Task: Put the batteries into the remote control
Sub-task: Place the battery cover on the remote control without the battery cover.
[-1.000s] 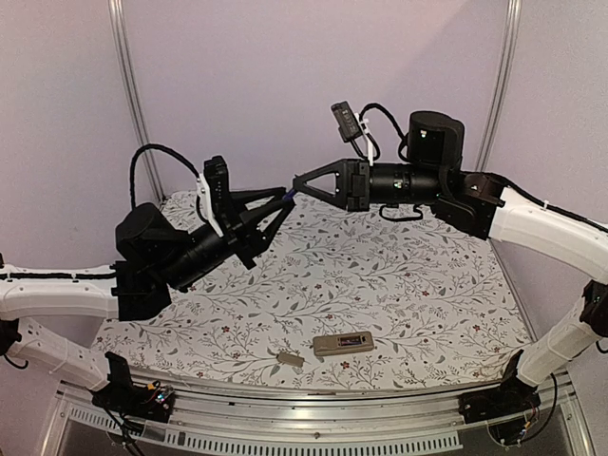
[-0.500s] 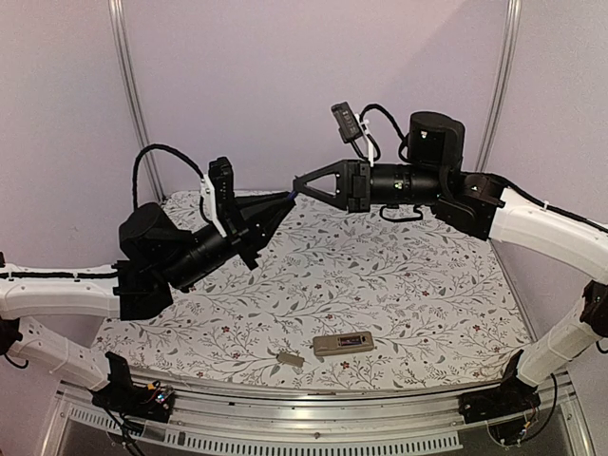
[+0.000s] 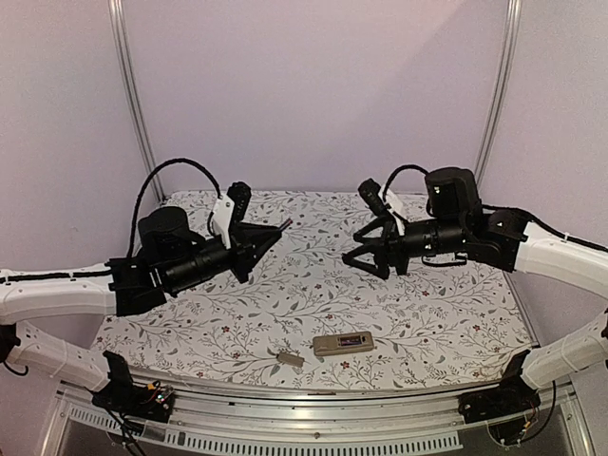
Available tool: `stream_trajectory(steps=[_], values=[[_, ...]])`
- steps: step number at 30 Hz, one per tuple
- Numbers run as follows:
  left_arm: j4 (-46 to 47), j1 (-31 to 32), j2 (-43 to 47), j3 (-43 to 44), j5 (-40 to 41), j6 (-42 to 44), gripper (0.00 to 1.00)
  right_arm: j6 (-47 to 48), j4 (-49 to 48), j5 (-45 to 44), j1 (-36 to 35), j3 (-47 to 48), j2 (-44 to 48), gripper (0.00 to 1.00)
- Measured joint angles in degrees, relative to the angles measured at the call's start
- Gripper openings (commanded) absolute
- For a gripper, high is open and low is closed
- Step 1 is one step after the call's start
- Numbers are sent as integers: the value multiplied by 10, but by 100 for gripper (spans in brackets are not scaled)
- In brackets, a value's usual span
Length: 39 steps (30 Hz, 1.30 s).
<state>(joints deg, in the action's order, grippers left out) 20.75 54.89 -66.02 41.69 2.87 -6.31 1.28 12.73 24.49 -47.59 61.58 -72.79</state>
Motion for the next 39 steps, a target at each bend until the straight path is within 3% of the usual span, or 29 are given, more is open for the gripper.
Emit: stream_trajectory(steps=[6,15,22,39], values=[[-52,-6,-49,-40,-87,-16,0,188,94,-64,-1,-107,1,71],[-87,20,-237,33,-180,24,0,345,138,-123,16,-174,-11,74],[-110,46,-356,148,-220,57,0,266,49,-54,152,-186,49,74],[-264,78,-440,252,-180,89,0,151,-24,-44,154,-208,40,73]])
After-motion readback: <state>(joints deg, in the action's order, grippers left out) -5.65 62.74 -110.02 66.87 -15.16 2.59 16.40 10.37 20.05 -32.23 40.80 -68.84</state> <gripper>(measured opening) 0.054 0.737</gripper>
